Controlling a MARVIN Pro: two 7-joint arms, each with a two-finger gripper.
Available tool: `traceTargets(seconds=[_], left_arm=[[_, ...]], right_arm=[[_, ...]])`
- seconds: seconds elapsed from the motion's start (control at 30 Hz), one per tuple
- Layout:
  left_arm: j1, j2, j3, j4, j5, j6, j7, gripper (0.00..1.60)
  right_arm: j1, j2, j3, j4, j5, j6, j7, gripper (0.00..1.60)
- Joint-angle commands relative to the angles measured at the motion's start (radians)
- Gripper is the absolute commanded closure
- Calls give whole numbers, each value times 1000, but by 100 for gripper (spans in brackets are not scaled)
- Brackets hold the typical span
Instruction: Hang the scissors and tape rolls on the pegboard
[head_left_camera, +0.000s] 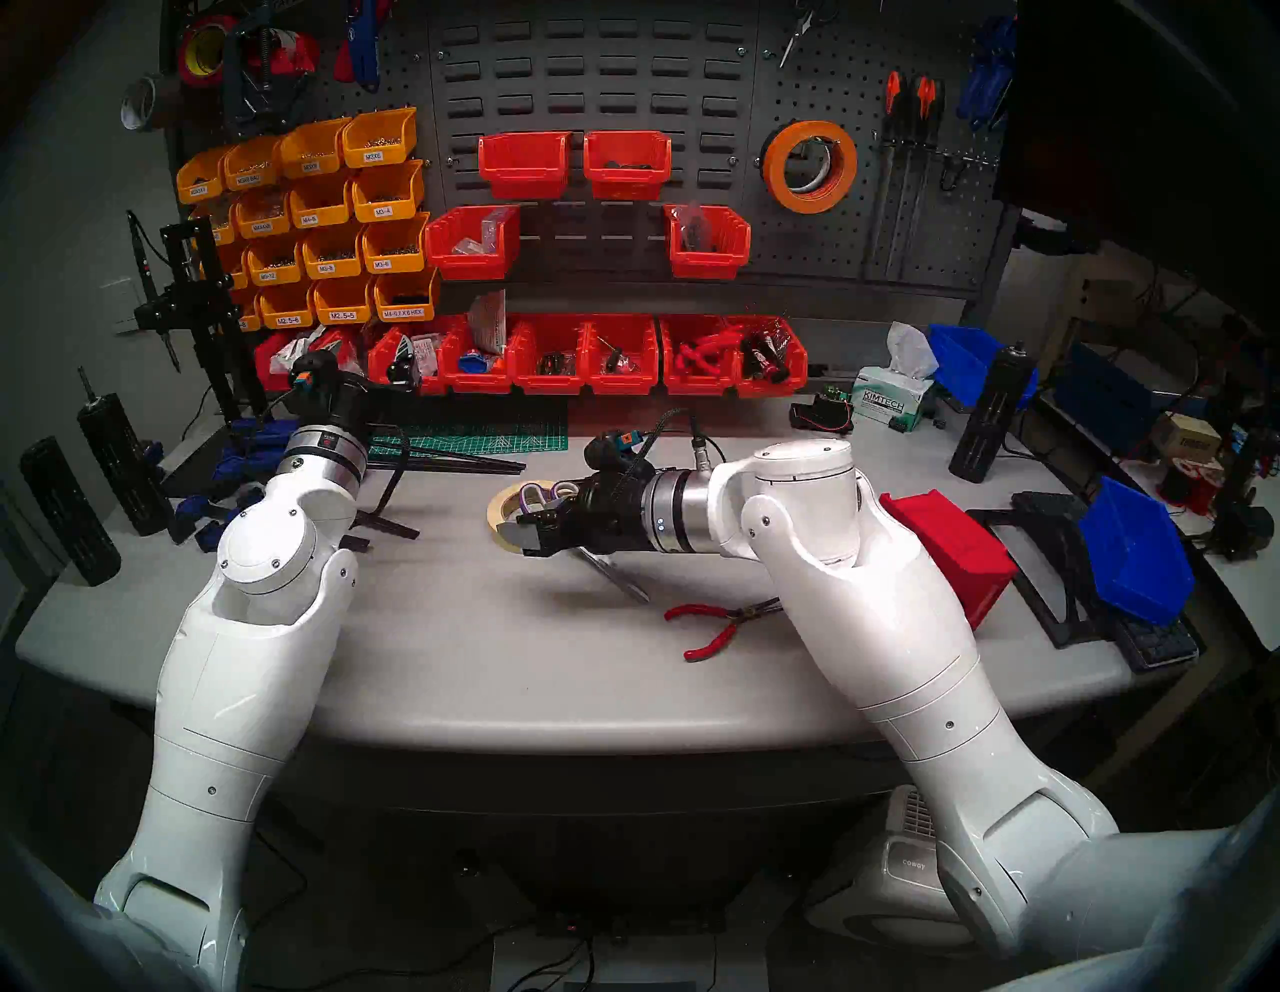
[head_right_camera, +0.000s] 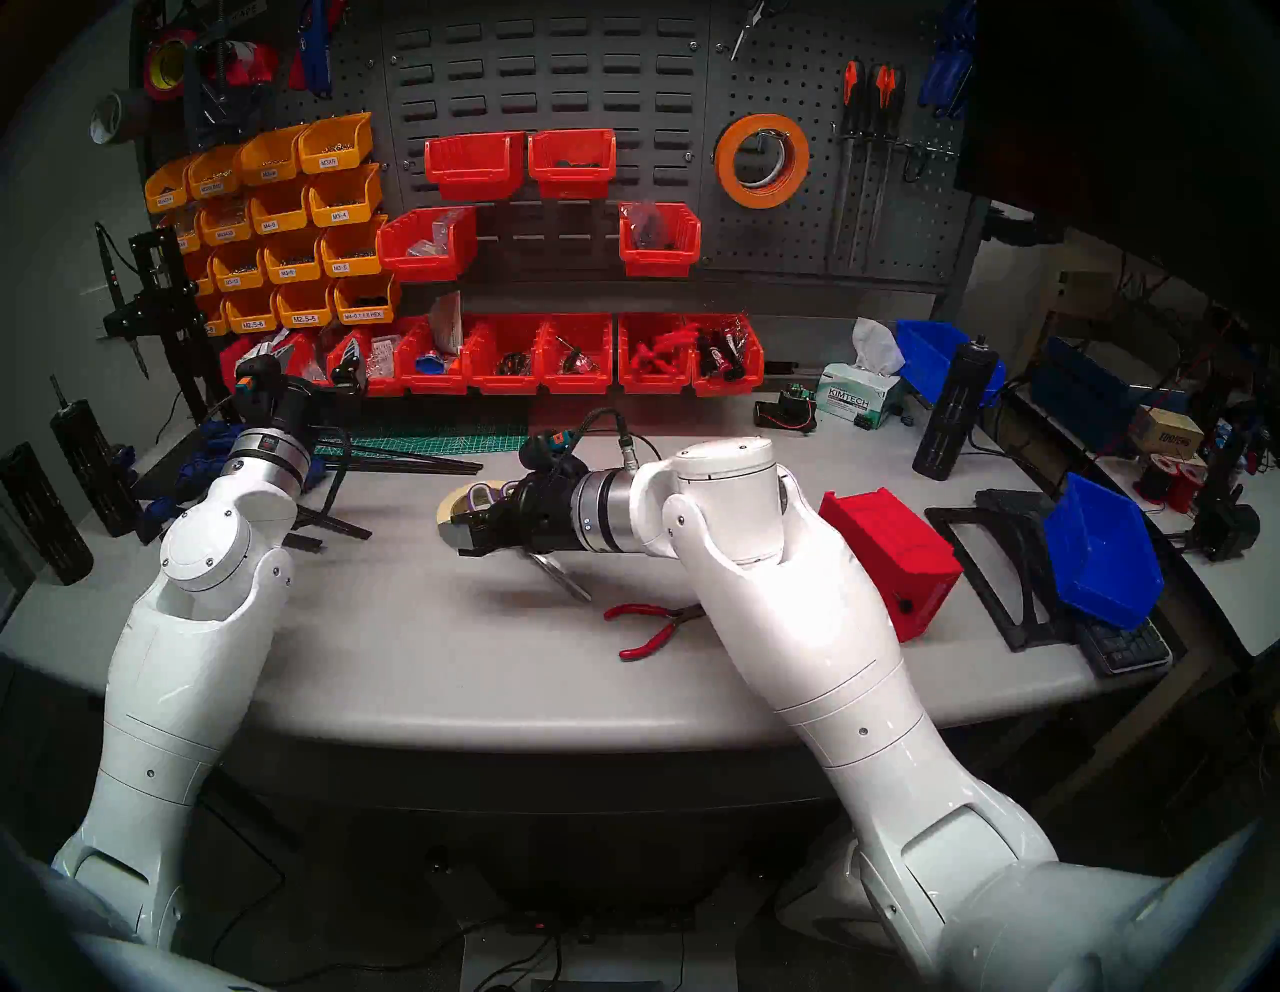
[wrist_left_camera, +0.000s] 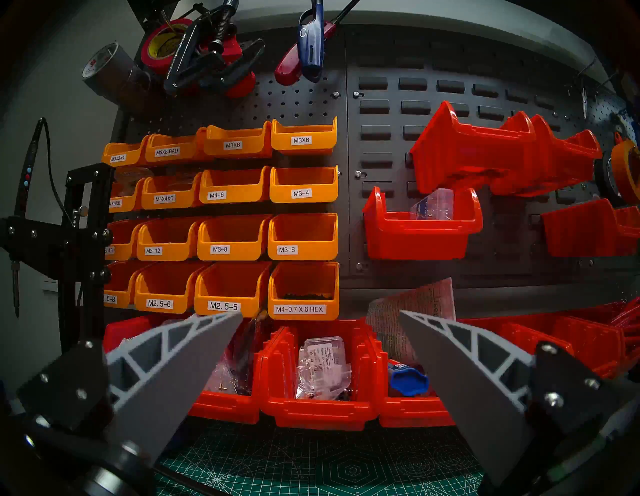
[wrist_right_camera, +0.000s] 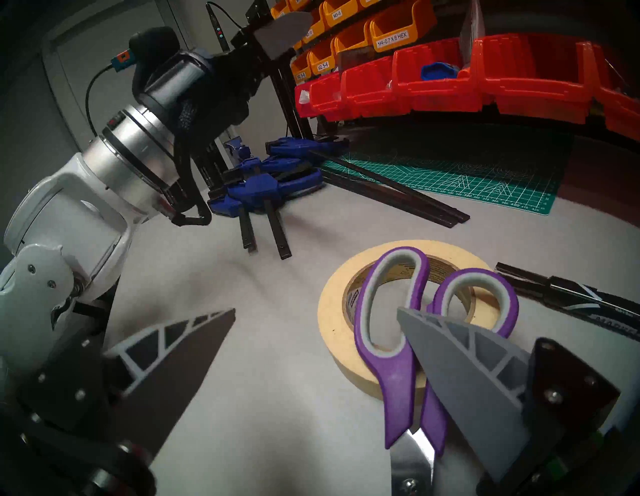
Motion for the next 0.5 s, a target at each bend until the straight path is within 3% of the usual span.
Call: traceTargets(seconds=[0.0,0.47], left_arm=[[-30,1,-13,-29,-2,-12,2,0],[-30,1,-13,-29,-2,-12,2,0]], right_arm=[[55,-3,4,-15,4,-9,26,0],[72,12,5,-9,3,-4,57,0]])
